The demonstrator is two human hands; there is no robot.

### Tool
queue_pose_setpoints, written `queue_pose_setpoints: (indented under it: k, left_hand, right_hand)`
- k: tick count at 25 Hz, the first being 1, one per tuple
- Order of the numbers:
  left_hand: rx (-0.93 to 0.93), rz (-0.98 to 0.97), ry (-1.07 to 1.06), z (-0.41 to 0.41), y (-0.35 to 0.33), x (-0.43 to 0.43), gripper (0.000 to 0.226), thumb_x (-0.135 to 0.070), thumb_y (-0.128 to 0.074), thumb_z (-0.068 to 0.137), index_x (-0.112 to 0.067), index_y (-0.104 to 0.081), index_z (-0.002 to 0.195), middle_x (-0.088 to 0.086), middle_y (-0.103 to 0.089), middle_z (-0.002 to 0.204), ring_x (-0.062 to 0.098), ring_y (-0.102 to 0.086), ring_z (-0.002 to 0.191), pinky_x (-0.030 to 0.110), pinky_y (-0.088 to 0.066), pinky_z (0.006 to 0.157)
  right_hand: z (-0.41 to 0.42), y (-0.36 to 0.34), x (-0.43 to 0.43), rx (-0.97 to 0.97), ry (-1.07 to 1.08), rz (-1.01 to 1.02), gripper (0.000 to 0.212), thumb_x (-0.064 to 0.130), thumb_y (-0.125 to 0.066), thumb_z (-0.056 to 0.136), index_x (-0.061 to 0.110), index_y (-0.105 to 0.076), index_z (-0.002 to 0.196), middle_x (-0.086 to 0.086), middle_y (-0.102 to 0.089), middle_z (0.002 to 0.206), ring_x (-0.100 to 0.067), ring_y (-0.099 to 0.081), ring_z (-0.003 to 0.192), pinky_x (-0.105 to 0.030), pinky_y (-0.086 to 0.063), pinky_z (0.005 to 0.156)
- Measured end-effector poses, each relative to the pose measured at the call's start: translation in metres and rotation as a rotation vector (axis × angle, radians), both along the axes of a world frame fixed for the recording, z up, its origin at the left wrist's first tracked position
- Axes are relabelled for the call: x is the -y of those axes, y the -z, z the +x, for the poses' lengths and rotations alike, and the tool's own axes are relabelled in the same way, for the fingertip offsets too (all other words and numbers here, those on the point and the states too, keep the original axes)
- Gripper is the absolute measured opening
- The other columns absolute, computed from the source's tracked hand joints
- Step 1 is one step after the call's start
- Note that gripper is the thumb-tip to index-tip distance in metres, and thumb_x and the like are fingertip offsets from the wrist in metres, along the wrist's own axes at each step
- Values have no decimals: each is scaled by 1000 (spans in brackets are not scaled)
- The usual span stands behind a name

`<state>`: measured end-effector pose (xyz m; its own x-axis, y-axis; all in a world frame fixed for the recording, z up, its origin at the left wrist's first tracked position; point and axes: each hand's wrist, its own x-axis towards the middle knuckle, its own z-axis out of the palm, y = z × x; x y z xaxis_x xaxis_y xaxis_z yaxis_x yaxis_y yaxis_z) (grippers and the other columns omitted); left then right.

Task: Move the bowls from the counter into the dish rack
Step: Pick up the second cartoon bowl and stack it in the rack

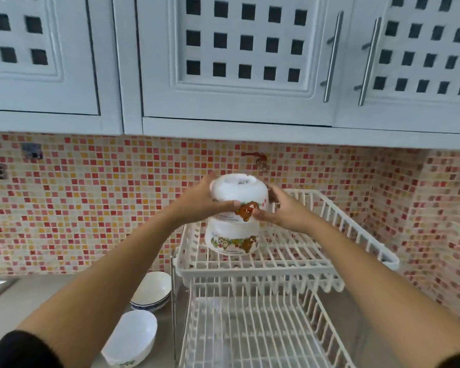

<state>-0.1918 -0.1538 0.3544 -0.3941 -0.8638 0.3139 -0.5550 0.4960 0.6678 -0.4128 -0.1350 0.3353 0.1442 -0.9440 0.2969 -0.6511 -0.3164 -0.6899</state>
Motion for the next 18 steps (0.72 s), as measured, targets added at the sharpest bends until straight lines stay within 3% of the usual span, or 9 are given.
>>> queue_pose_setpoints:
  k: [2,6,9,12,18]
  left_hand:
    - [111,54,-48,-9,6,15,91,-50,-74,71,-20,-26,143,10,-48,139,26,-56,110,32,-54,86]
    - [227,114,-76,-17,14,32,95,-47,-76,71,-19,-25,146,7,-46,141,16,-49,99,18,-46,72]
    - [259,220,-70,-20,22,42,93,-47,-77,70,-21,-27,145,5,-45,143,18,-49,105,28,-45,93]
    - [306,268,-101,-21,32,50,100,-51,-79,66,-23,-25,146,4,-40,147,23,-47,119,33,-39,105]
    - [377,273,-91,-23,37,48,106,-53,-74,70,-21,-12,150,7,-34,153,29,-39,134,40,-37,110]
  right_hand:
    - [-10,7,18,-91,-40,91,95,51,-74,68,27,-23,144,-1,-40,146,-20,-43,132,-37,-41,106]
    - [-13,10,42,-262,-110,181,97,47,-73,72,23,-16,146,-2,-31,152,-21,-38,135,-36,-35,108]
    - [-16,15,55,-322,-103,249,106,51,-74,69,22,-9,148,-4,-27,154,-23,-36,137,-38,-36,110]
    - [-16,23,61,-377,-102,300,109,53,-74,67,24,-6,147,-3,-26,154,-24,-35,136,-42,-35,111]
    - [-11,23,56,-405,-108,362,104,44,-74,73,22,-5,148,-1,-18,156,-24,-27,140,-36,-28,113]
